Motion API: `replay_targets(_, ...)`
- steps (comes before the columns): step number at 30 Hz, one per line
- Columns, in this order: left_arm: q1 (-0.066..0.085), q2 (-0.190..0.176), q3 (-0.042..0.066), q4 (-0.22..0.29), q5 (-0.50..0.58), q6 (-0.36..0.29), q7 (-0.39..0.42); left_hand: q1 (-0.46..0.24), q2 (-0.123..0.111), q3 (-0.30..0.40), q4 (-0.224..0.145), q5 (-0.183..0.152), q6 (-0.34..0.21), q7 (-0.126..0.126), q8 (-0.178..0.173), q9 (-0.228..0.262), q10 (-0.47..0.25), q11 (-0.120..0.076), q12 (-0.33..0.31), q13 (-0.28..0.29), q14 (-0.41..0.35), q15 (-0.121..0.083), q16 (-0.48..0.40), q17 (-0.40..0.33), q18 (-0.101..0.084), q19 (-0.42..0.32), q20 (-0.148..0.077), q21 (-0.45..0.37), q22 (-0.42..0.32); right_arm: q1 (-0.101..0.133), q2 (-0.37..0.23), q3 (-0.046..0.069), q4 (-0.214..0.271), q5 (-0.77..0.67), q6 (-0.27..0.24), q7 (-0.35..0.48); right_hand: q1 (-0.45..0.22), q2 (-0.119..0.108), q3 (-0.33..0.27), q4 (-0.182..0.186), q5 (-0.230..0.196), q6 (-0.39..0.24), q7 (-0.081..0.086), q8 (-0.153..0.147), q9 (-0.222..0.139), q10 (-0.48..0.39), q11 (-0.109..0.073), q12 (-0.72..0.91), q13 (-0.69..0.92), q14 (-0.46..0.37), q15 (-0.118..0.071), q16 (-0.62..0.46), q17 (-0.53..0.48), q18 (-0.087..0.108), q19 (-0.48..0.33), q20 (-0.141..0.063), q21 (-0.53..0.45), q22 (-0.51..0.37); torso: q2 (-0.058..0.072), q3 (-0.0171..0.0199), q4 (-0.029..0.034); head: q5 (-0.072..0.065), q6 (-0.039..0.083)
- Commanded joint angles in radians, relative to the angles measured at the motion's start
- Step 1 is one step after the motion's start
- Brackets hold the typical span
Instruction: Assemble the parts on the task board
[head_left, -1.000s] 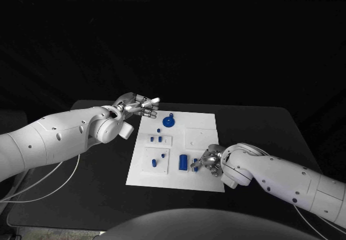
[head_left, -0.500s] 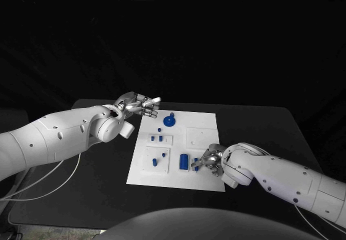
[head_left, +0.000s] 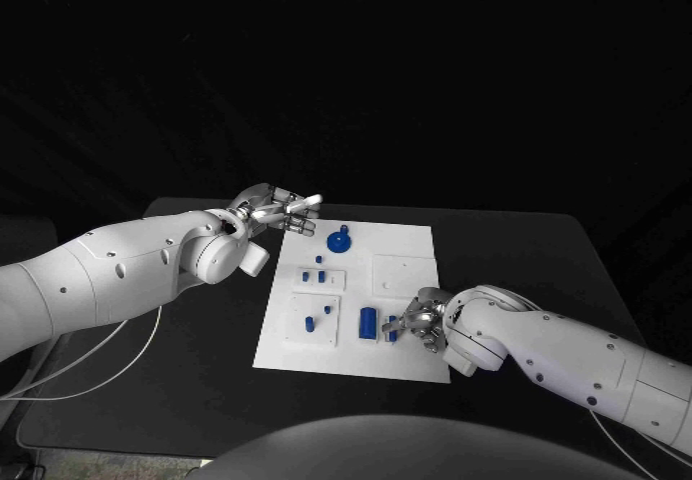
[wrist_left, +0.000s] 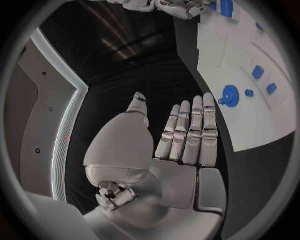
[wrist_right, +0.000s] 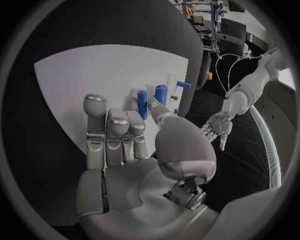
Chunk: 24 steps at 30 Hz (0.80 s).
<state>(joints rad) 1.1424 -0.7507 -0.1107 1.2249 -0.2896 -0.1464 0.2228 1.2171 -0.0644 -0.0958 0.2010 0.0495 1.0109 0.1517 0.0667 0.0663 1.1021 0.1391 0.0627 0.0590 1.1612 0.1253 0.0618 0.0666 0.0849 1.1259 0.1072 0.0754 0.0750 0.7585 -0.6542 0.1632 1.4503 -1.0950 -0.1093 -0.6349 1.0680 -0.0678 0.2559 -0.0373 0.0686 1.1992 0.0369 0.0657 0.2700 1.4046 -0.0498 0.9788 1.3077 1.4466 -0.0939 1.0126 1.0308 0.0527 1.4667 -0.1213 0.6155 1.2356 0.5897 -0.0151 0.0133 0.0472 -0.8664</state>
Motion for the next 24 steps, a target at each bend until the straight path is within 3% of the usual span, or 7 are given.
replay_targets(1, 0.001, 0.002, 0.001, 0.002, -0.003, 0.014, 0.004, -0.001, -0.004, -0.003, 0.0, -0.002, -0.005, -0.001, -0.001, 0.001, -0.007, 0.001, -0.003, 0.0, -0.007, -0.001, 0.0, 0.0, -0.001, -0.007, 0.002, -0.002, -0.002, -0.002, 0.002, -0.002, 0.005, 0.002, 0.019, 0.015, 0.01, -0.026, 0.011, 0.044, -0.009, 0.007, 0.001, -0.002, 0.007, -0.002, 0.006, 0.006, 0.023, 0.006, -0.001, -0.005, 0.002, 0.012, 0.048, 0.004, 0.006, -0.002, 0.0, 0.0, 0.0002, 0.0, 0.0)
replay_targets(10, 0.001, 0.002, 0.001, 0.002, -0.003, 0.014, 0.003, -0.003, -0.002, -0.004, -0.002, -0.002, -0.005, -0.001, -0.001, 0.001, -0.007, 0.001, -0.003, 0.0, -0.008, -0.001, 0.0, 0.0, -0.001, -0.008, 0.002, -0.002, -0.002, -0.002, 0.001, -0.002, 0.006, 0.002, 0.018, 0.017, 0.001, -0.042, 0.01, 0.074, -0.016, 0.007, 0.001, -0.002, 0.01, -0.002, 0.006, 0.004, 0.022, 0.005, -0.001, -0.006, 0.003, 0.012, 0.048, 0.004, 0.005, -0.003, 0.0, 0.0002, 0.0004, 0.001, -0.001)
replay_targets(24, 0.001, 0.001, 0.0, 0.001, -0.004, 0.014, 0.0, -0.003, -0.002, -0.004, -0.002, -0.002, -0.005, -0.001, -0.001, 0.001, -0.007, 0.001, -0.003, 0.0, -0.008, -0.001, 0.0, 0.0, -0.001, -0.008, 0.002, -0.002, -0.002, 0.0, -0.004, -0.002, 0.013, 0.0, 0.016, 0.018, 0.002, -0.037, 0.009, 0.072, -0.015, 0.007, 0.001, -0.002, 0.01, -0.002, 0.006, 0.004, 0.022, 0.005, -0.001, -0.006, 0.004, 0.012, 0.048, 0.003, 0.006, -0.003, 0.0, 0.0002, 0.0002, 0.003, -0.003)
